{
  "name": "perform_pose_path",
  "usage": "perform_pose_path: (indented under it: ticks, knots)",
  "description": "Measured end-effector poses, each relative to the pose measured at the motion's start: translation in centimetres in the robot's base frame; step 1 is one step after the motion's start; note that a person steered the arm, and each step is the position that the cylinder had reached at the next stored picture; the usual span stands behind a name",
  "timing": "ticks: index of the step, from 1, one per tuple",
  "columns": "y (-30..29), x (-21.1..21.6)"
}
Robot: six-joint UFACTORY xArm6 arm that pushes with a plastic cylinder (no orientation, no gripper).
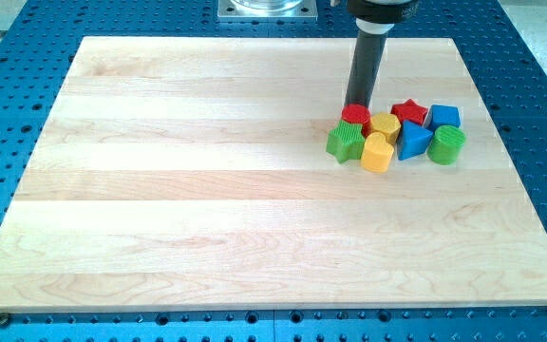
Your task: Move the cube into the red star
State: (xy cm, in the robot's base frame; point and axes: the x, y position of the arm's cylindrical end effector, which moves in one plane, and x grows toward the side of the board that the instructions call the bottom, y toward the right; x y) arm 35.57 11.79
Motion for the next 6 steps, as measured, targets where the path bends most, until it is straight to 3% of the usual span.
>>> perform_pose_path:
  ticks: [3, 4, 5, 6]
  knots:
    - [0.0, 0.2]
    - [-0.1, -3.0]
    - [4.2, -4.2]
    - [13.3, -2.7]
